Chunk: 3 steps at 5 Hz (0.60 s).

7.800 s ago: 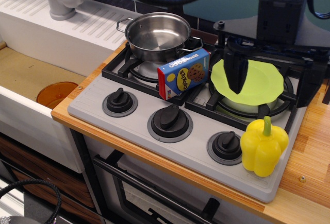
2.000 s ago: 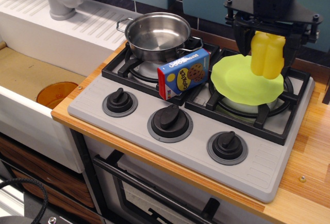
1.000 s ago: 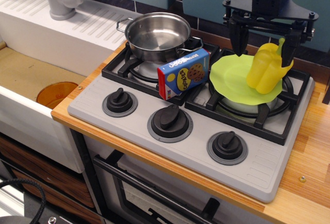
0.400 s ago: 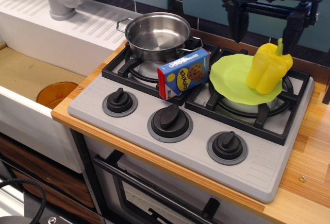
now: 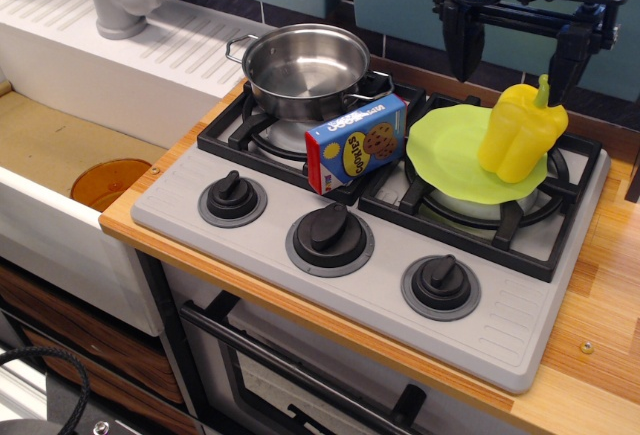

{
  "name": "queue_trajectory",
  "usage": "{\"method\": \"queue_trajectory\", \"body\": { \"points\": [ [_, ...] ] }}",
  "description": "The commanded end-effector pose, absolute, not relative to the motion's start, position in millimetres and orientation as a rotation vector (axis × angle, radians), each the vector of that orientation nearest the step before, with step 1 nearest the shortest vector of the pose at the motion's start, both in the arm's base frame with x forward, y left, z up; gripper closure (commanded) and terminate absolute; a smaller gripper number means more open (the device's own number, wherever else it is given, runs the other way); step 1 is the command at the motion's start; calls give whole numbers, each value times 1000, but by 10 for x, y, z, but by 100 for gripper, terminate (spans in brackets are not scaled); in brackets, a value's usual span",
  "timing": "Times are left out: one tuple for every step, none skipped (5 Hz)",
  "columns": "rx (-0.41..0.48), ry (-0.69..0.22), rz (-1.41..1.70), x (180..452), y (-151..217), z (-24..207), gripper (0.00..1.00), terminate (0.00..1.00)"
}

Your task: Put yellowpepper on plate and cookiebox in pot or pan on stove

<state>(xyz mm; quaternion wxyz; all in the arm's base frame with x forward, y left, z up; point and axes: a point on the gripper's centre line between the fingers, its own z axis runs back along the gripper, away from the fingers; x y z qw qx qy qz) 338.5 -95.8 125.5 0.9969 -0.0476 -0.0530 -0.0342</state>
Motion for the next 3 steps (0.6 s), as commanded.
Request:
{"method": "queue_trajectory", "body": {
  "points": [
    [-105, -201, -200, 3444, -757, 1590, 0, 0],
    [-87, -266, -306, 3554, -545, 1614, 0, 0],
    [-62, -266, -335, 3627, -363, 1666, 0, 0]
  ]
}}
